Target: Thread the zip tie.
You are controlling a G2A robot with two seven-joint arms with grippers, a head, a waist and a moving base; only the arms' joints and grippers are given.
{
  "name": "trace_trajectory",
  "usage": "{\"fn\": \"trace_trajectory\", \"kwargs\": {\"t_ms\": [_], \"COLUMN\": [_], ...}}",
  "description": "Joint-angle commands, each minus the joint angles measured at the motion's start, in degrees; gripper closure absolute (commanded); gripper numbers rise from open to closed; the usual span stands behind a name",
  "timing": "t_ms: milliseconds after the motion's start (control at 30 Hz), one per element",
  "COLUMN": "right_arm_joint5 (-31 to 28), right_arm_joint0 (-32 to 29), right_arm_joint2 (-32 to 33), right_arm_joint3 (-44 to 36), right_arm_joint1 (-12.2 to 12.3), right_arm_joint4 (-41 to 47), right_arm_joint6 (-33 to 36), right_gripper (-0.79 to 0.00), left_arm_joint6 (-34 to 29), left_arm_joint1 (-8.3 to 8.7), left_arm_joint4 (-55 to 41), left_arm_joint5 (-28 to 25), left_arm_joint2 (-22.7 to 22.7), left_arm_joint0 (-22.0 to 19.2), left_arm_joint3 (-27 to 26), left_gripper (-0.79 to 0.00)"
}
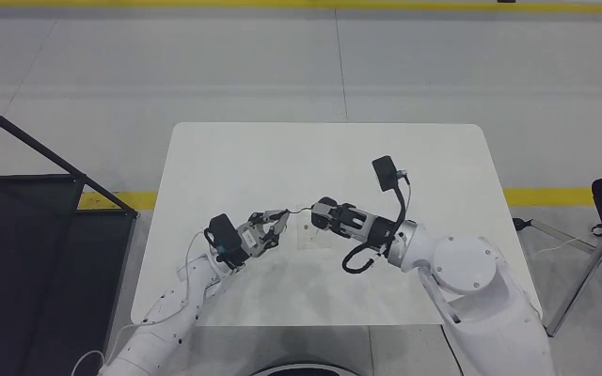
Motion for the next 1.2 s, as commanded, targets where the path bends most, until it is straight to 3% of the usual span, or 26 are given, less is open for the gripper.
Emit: {"fn": "trace_trajectory", "kwargs": {"t_ms": [0,300,600,1000,1167], "right_arm_joint5": [-0.6,-3.2,-3.9,-0.4,4.2], "right_arm_joint0": [-0.3,-1.6,-2.5,-2.2,-0.8], "right_arm_joint2": [0.1,0.6,1.0,1.0,0.0], "right_arm_joint3": [0.1,-0.1,-0.3,-1.4,-1.9], "right_arm_joint1": [0.0,-0.2,-0.2,0.2,0.5], "right_arm_joint4": [0.4,2.1,2.3,-1.1,-4.4], "right_arm_joint6": [-0.5,-2.8,-3.1,-1.0,1.2], "right_gripper": [0.000,0.000,0.000,0.000,0.000], "left_arm_joint6": [0.2,-0.2,-1.2,1.1,2.5], "left_arm_joint1": [-0.07,-0.32,-0.47,-0.30,-0.36], "left_arm_joint4": [-0.8,-6.0,-8.0,-5.0,-2.0], "left_arm_joint5": [-1.2,-8.0,-9.6,-2.5,2.3], "left_arm_joint2": [0.2,1.0,1.0,-1.1,-1.2], "left_arm_joint0": [0.0,-0.1,-0.2,0.2,0.4], "left_arm_joint3": [0.1,0.3,0.4,0.1,-0.2], "left_gripper": [0.000,0.000,0.000,0.000,0.000]}}
